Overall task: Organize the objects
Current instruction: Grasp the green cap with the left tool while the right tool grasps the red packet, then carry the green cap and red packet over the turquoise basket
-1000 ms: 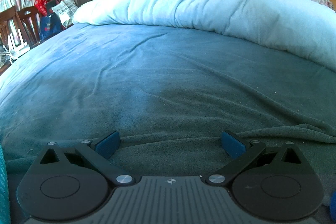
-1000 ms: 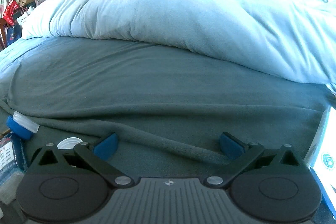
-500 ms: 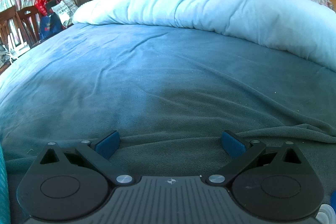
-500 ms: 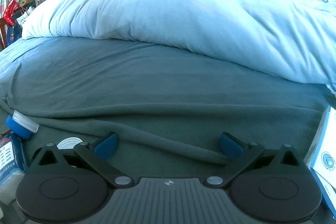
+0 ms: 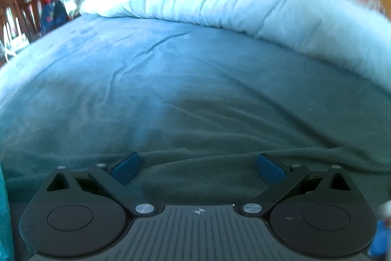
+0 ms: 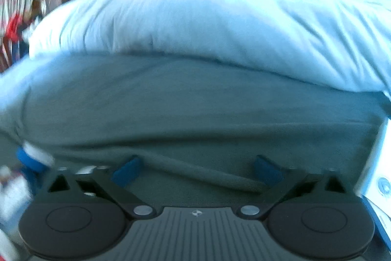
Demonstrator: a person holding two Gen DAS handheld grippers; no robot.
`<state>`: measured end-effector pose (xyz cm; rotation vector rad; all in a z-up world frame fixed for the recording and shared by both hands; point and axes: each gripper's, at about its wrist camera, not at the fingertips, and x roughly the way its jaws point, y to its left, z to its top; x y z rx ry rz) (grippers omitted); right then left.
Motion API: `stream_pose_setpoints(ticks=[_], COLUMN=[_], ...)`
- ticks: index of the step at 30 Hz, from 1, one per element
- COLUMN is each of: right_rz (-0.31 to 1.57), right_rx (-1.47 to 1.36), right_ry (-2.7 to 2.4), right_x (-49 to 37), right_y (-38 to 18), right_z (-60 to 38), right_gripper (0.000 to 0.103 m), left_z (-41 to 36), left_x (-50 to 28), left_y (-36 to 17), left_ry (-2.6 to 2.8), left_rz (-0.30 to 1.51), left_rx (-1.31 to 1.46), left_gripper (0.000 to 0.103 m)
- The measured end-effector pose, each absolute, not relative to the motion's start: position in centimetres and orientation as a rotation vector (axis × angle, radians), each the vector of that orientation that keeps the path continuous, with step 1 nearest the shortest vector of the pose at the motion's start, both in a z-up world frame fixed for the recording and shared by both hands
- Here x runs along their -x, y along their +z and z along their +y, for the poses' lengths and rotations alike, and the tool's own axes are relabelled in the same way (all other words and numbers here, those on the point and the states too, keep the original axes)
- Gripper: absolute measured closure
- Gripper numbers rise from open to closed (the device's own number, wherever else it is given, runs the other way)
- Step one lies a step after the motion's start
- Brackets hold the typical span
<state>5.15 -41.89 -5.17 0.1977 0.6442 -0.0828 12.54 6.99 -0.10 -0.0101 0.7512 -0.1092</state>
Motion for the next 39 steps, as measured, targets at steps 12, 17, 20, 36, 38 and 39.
stream_pose_setpoints(ticks=[12,17,20,36,38,39], right_rz=[0.659,0.808,0.819,0.726,0.702,0.684], right_rx=[0.341,0.463,0.486,-0.097,-0.147,-0.177], right_ry=[0.662,0.793,0.819,0.610,0.566,0.544], right_x=[4.2,1.8,1.0,8.4,8.2,8.4], right_y=[1.7,-2.2,-3.6,0.9,0.8,1.0], right_z=[-26.8,-24.6,-24.0,-30.2,-30.3,-30.6], right_gripper=[0.026,0.065,0.065,0.086,0.086,0.086], left_z=[6.5,7.3,7.1,2.6,2.2,1.9], left_x=[3.1,5.2,5.8,4.7,4.7,4.8], left_y=[8.3,6.6,6.0,-0.6,-0.7,-0.8], left_ry=[-0.424,-0.499,-0.543,-0.599,-0.595,-0.580], left_rz=[0.594,0.699,0.719,0.734,0.717,0.706], left_rx=[0.076,0.003,0.007,-0.131,-0.147,-0.157], left_gripper=[0.004,0.030,0.028,0.048,0.051,0.063])
